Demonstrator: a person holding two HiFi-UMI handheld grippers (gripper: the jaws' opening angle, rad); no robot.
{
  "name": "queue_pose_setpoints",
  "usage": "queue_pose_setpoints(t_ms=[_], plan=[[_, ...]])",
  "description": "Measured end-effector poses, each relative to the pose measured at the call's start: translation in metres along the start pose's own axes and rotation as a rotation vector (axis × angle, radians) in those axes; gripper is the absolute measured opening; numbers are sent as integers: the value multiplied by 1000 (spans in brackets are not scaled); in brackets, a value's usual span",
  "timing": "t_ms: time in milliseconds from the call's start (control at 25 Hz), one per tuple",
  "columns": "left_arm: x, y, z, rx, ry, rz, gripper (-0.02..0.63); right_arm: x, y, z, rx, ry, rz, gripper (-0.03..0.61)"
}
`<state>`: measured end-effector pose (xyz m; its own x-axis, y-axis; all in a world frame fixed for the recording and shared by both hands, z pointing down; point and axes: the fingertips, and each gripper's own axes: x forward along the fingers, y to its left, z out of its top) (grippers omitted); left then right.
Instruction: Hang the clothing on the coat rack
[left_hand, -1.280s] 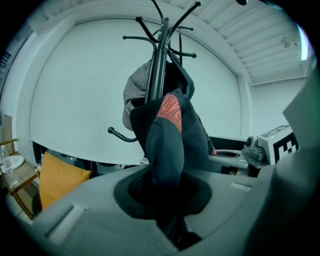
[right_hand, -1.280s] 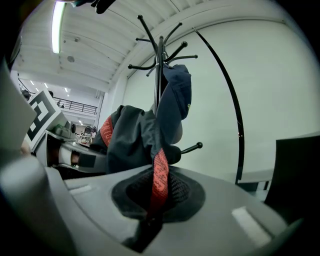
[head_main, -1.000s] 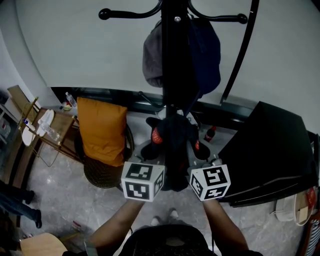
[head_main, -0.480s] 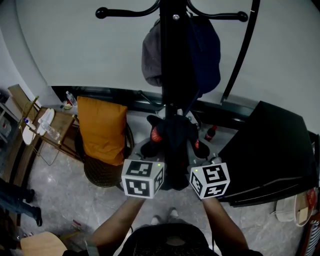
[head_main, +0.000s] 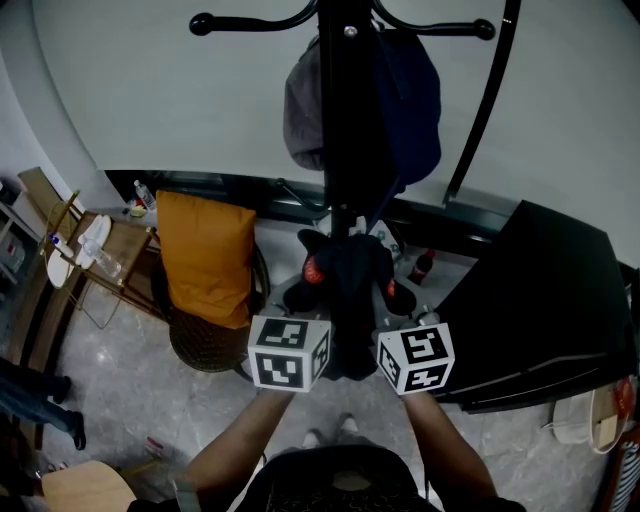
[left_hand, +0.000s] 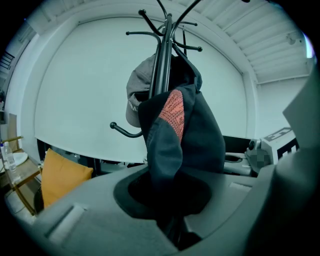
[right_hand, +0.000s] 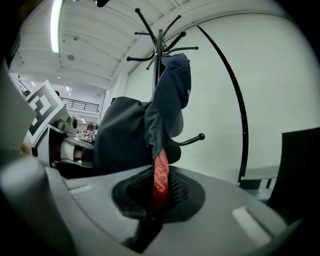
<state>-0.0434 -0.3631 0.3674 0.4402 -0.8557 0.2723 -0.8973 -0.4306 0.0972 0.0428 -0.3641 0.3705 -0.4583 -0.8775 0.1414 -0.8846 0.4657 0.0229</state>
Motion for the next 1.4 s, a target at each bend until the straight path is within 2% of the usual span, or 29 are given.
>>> queue_pose_setpoints(t_ms=[1400], plan=[[5, 3, -36, -19, 76, 32, 48, 3, 8, -39, 11, 83, 29, 15]])
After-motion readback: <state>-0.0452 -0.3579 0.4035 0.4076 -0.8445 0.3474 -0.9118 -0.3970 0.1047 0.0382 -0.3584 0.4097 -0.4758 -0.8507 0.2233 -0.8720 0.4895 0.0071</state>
